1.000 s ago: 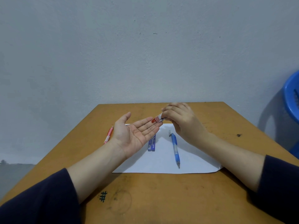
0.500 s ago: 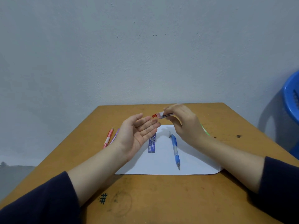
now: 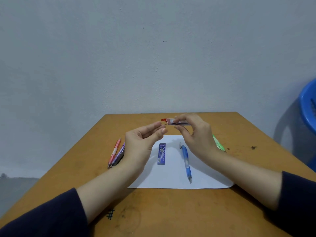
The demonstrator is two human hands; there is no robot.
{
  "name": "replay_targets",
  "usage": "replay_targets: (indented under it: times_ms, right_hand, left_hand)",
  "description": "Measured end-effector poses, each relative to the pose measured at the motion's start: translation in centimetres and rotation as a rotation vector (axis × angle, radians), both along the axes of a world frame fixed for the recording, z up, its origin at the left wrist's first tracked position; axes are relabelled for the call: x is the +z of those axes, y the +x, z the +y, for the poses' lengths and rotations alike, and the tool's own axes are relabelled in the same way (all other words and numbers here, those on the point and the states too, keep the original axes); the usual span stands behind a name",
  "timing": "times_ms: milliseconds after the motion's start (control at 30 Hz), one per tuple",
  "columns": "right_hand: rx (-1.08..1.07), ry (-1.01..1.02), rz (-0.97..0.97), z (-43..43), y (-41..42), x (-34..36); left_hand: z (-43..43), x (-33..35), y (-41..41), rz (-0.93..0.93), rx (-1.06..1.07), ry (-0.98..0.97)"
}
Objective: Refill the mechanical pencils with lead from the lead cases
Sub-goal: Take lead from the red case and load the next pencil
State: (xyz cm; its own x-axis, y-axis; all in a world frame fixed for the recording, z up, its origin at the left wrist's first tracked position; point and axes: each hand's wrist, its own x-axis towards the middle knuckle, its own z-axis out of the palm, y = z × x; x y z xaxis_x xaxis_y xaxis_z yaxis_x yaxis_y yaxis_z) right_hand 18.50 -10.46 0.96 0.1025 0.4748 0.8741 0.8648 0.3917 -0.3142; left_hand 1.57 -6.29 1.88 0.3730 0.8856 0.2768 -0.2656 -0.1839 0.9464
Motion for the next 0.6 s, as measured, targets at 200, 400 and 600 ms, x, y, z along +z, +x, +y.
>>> replay_targets:
  times_ms: [200,400,600]
  right_hand:
    - [-0.003,0.006,-0.03,-0.2,-0.43,0.03]
    - [-0.005,-0.033,0.018,-0.2,-0.41,-0.03]
    - [-0.006,-0.064,0.04,-0.08,-0.35,-0.09]
  left_hand:
    - [-0.22,0.16,-0.1,-0.021,0.039,0.032]
    - [-0.35,0.51,-0.02,-0.047,0.082,0.069]
    - [-0.1,0.93,-0.27,-0.101,0.118,0.121]
